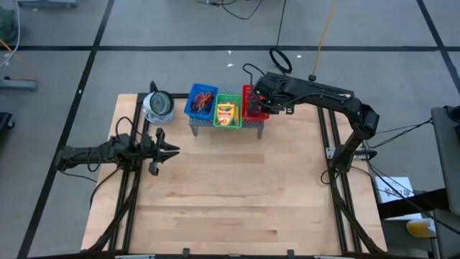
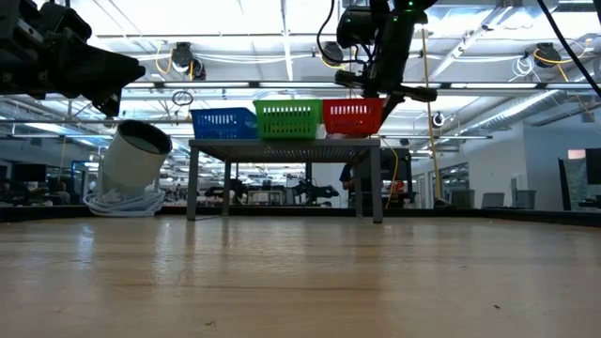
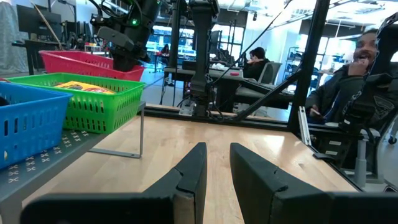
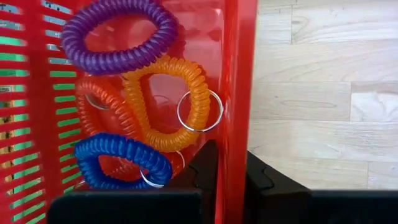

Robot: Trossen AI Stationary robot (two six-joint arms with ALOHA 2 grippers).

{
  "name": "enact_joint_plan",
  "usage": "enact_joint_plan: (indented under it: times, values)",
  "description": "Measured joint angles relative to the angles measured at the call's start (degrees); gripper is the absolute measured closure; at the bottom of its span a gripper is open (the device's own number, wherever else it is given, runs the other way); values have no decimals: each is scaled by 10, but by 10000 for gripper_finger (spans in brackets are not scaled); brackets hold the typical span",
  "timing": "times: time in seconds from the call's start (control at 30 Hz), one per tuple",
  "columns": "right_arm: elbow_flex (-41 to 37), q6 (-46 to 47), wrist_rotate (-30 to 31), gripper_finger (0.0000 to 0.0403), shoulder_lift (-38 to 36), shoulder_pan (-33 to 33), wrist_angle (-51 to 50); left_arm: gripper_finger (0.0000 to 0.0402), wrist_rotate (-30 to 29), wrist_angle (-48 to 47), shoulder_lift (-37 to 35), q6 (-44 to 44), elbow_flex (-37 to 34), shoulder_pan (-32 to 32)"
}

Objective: Pick & Place Office Desk Supplies
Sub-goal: Put the red bin on the shelf

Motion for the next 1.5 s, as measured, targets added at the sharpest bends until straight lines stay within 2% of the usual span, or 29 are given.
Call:
enact_joint_plan:
  times: [0.37,0.7,1.2,1.5]
  values:
    - [0,-4,0,363,0,0,0,323,0,0,0,0,0,0]
    - [0,-4,13,362,0,0,0,323,0,0,0,0,0,0]
    - [0,-21,13,321,0,0,10,323,0,0,0,0,0,0]
    - [0,-26,13,316,0,0,18,323,0,0,0,0,0,0]
